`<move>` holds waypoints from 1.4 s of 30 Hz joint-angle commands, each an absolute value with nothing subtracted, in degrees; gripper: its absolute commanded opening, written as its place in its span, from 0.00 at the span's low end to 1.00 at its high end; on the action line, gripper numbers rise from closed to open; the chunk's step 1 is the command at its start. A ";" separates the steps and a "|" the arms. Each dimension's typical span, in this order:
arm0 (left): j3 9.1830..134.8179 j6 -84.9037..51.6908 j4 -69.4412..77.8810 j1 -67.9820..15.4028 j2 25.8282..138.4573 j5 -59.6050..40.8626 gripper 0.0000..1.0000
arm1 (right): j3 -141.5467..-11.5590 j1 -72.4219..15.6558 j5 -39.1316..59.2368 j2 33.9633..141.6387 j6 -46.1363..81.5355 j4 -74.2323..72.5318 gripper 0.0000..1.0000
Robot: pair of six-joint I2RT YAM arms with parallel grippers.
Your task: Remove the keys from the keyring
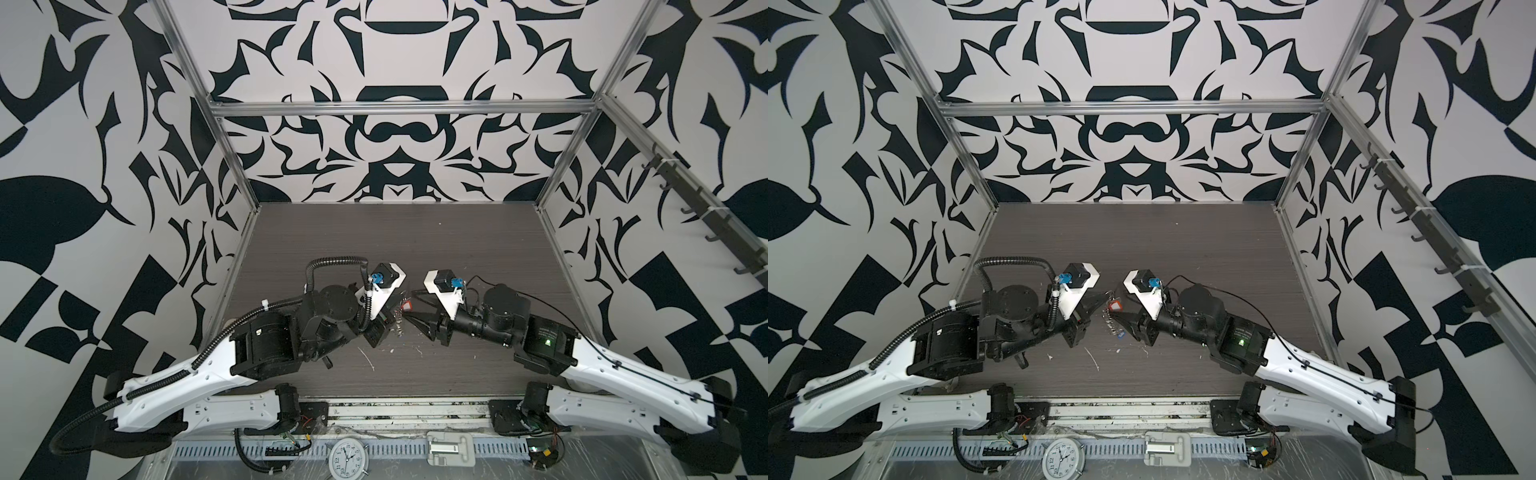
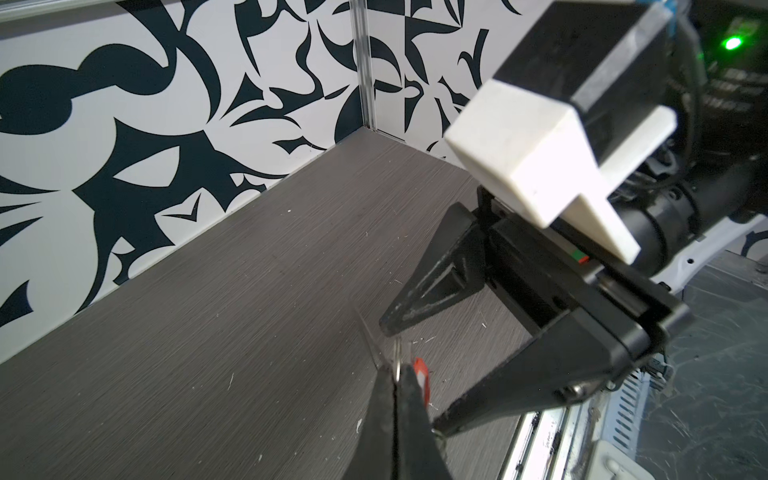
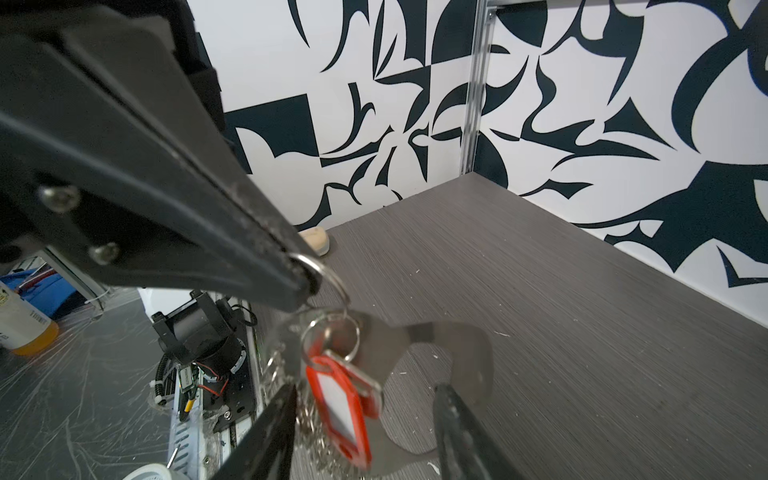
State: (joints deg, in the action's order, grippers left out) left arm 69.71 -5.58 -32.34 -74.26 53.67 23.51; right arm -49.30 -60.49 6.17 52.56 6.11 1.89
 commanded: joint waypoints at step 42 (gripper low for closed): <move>66.90 -7.95 -29.70 -74.35 52.29 32.79 0.00 | -54.86 -62.55 -3.25 52.03 5.02 7.67 0.00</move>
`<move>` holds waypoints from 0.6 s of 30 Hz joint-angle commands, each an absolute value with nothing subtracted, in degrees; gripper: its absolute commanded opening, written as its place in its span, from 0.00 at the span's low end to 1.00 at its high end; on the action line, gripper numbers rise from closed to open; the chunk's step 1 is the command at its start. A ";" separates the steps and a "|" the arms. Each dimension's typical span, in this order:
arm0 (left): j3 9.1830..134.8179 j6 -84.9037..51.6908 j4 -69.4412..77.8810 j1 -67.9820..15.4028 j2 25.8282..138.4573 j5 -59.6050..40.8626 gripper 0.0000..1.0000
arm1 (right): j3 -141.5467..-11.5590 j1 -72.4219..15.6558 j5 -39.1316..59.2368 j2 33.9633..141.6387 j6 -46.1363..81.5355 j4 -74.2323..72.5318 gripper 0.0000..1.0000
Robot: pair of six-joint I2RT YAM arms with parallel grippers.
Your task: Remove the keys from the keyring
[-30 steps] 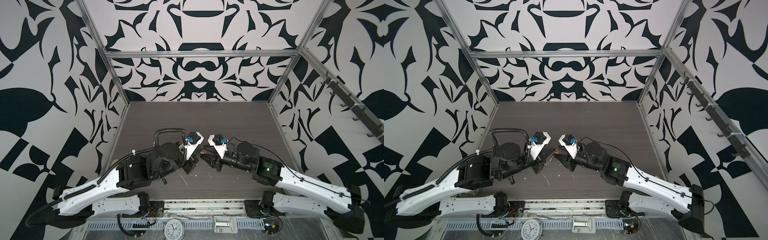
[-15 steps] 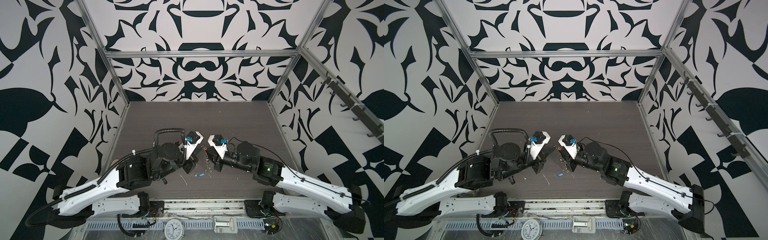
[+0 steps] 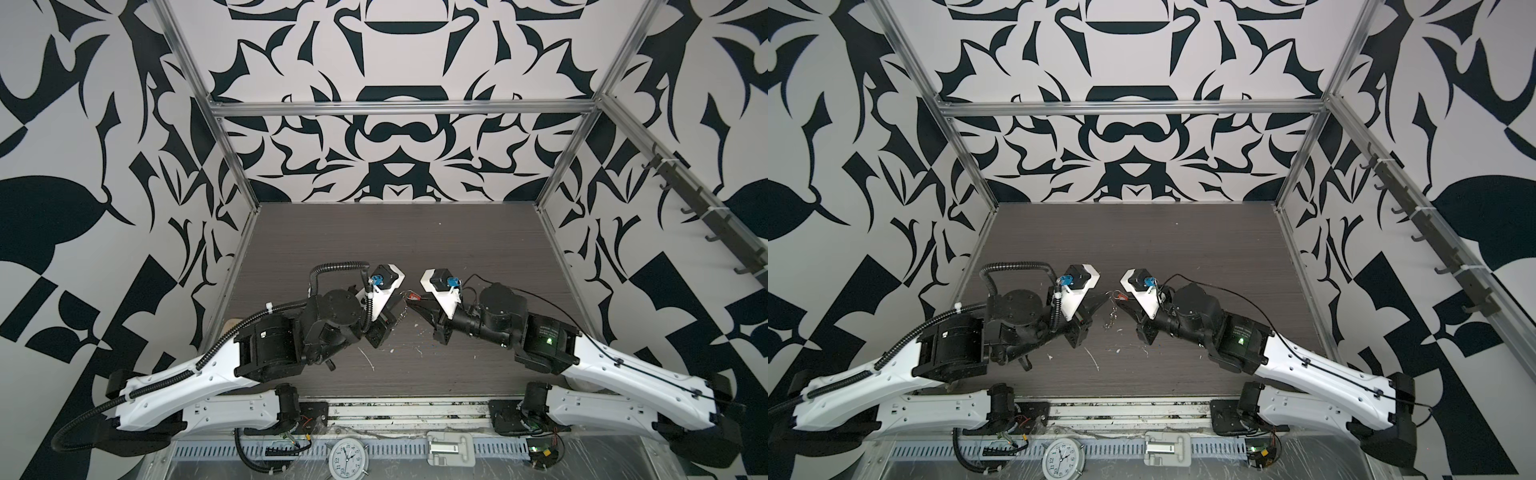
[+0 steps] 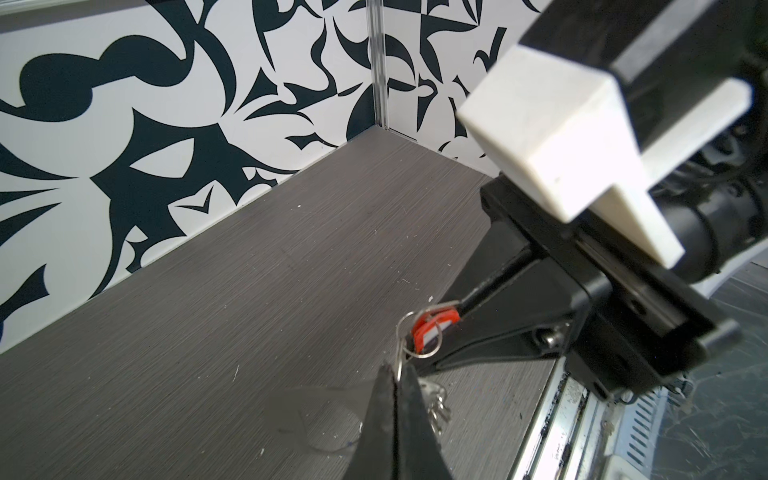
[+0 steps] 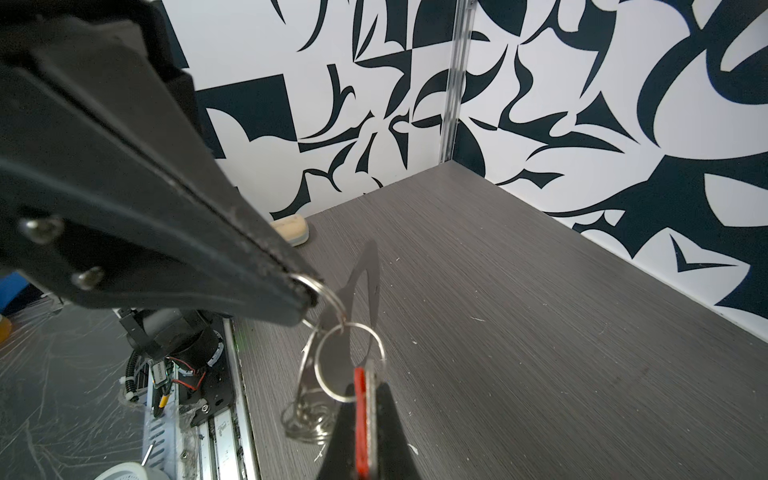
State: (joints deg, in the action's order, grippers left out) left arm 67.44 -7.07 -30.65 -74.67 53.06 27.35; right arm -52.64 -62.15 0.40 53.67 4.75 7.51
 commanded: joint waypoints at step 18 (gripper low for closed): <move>68.53 -12.13 -34.32 -74.36 56.17 46.63 0.00 | -54.10 -65.37 -15.08 50.11 3.05 3.61 0.00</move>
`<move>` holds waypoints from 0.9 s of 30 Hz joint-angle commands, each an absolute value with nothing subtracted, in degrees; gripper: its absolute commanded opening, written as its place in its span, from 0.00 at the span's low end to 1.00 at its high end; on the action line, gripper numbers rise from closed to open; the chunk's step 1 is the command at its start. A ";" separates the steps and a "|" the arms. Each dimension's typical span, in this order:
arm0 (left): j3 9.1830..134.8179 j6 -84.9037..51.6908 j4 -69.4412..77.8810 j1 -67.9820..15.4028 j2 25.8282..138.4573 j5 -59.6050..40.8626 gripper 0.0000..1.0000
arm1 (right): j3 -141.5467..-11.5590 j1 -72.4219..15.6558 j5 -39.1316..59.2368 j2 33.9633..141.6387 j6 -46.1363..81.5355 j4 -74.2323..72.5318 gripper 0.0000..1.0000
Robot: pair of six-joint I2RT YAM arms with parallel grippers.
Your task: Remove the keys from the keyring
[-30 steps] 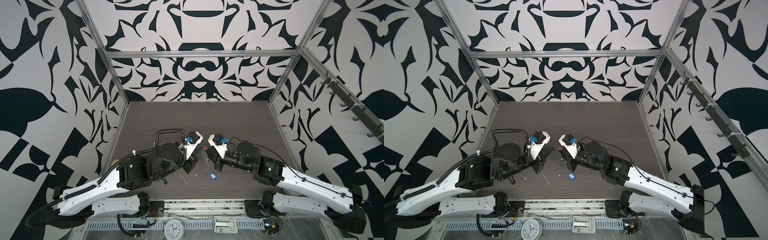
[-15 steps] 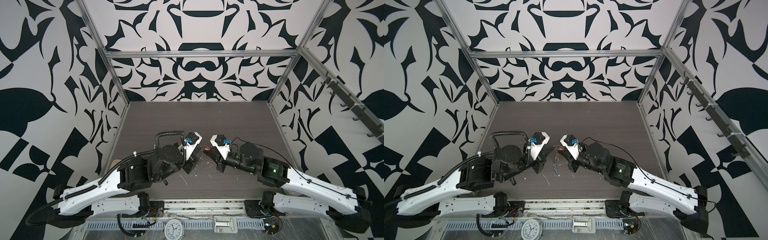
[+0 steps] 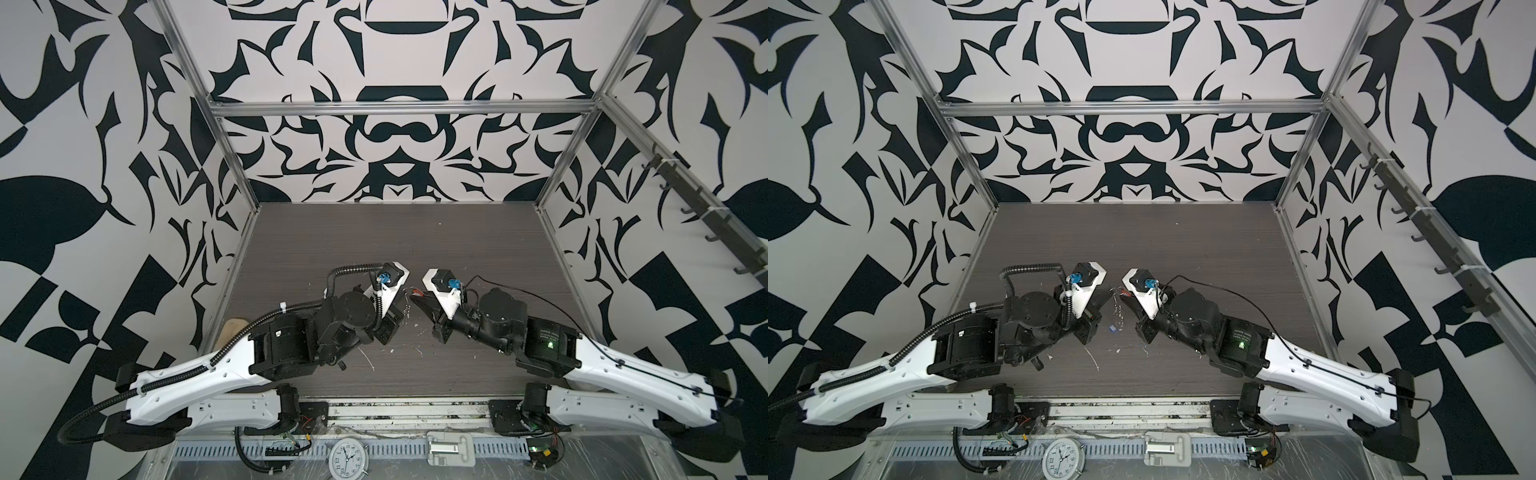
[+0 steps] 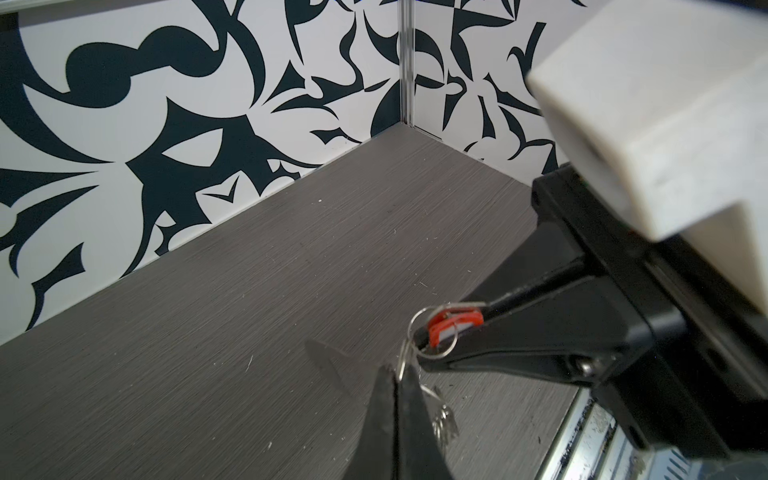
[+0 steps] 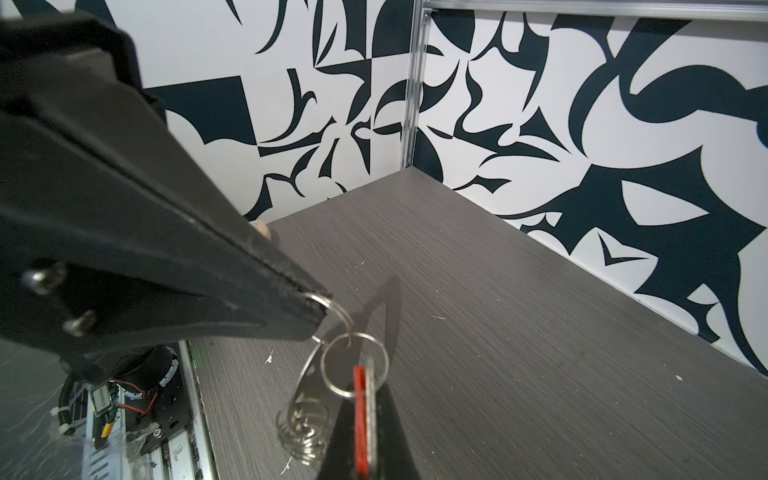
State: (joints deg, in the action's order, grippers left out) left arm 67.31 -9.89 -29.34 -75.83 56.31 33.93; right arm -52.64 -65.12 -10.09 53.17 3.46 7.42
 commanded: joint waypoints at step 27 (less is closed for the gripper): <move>70.51 -14.29 -40.99 -74.31 61.26 53.43 0.00 | -56.16 -65.83 -19.42 50.26 0.64 2.87 0.00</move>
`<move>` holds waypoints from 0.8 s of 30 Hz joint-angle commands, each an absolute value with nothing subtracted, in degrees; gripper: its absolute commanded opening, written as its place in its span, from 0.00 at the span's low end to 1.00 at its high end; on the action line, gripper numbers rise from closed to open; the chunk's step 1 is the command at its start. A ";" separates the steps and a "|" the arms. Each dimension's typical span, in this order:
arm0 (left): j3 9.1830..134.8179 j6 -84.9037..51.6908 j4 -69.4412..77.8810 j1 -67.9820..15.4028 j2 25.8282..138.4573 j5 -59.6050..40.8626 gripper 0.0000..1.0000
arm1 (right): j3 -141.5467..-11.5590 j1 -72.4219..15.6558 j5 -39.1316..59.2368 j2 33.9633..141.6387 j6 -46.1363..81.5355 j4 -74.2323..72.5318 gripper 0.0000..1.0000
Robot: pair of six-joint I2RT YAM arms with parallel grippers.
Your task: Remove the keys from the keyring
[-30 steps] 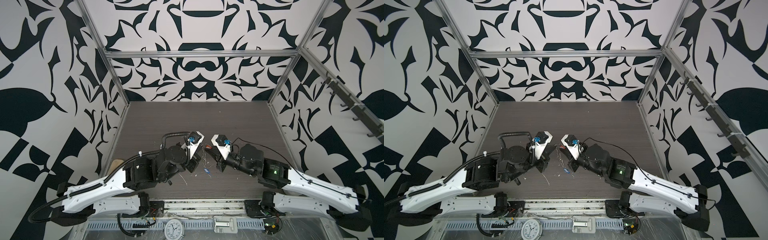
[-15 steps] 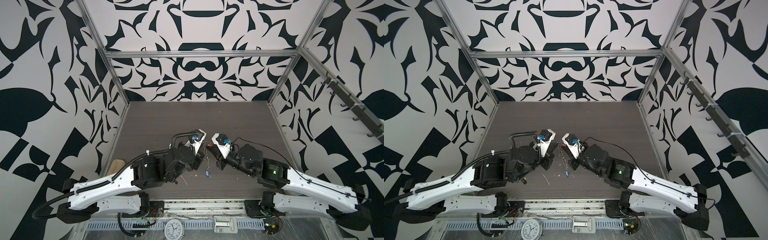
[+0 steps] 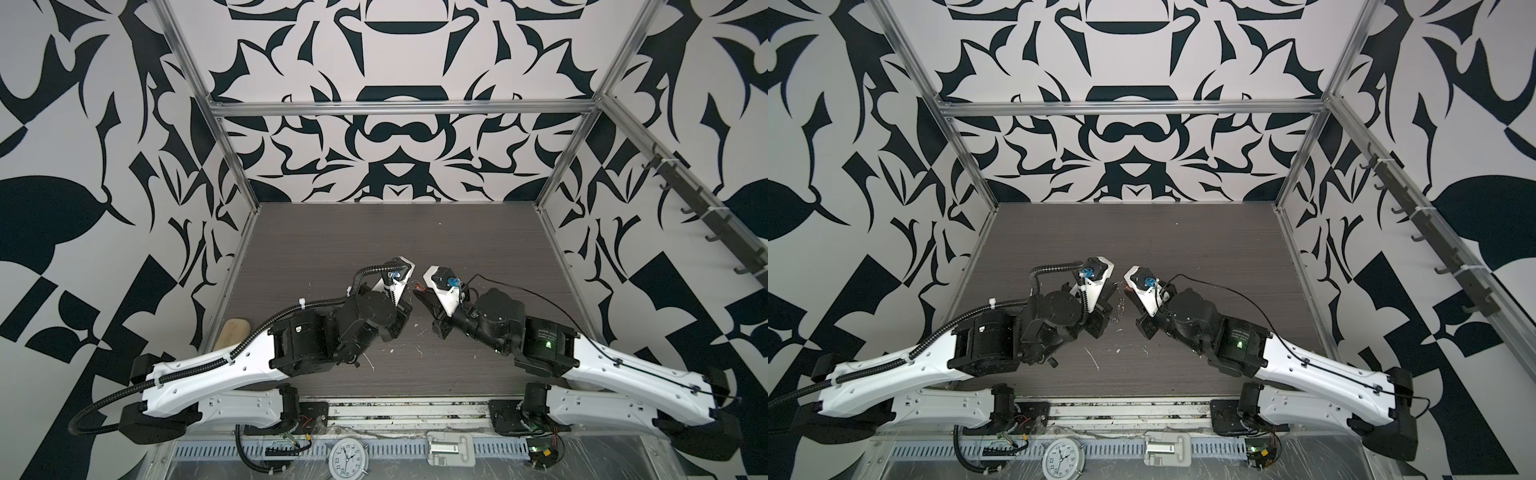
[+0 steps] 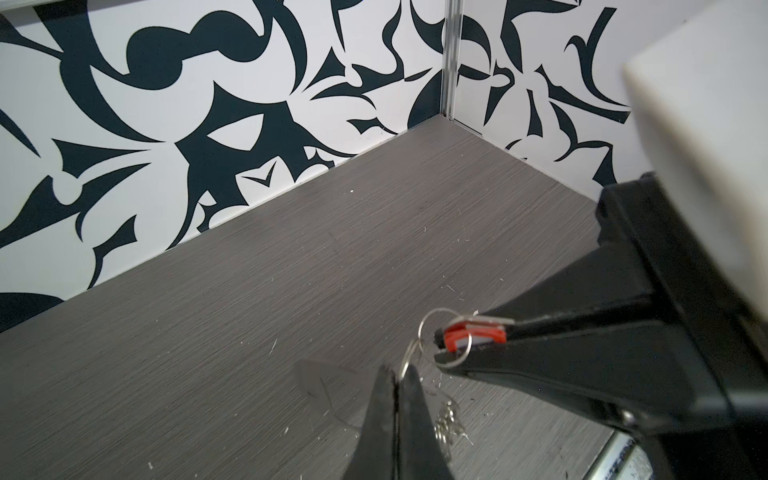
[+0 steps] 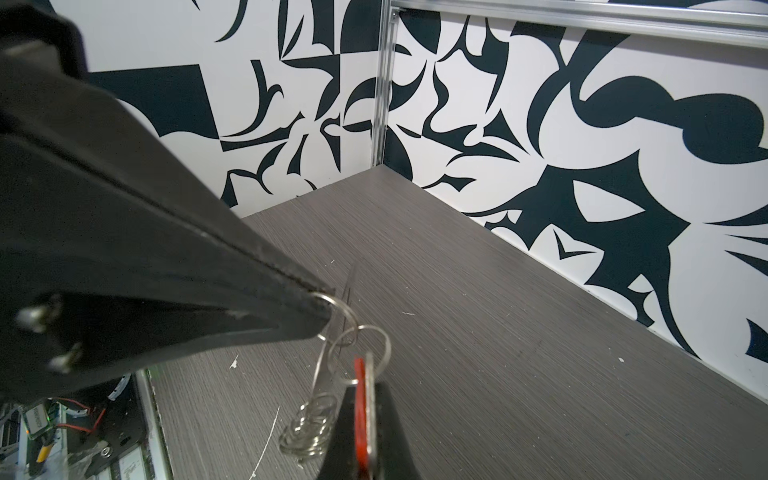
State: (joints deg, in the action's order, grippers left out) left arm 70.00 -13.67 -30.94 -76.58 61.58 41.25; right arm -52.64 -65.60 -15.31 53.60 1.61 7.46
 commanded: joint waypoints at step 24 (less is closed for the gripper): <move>66.84 -6.20 -35.93 -72.60 56.75 25.09 0.00 | -74.36 -65.75 -8.52 56.04 -11.19 24.41 0.00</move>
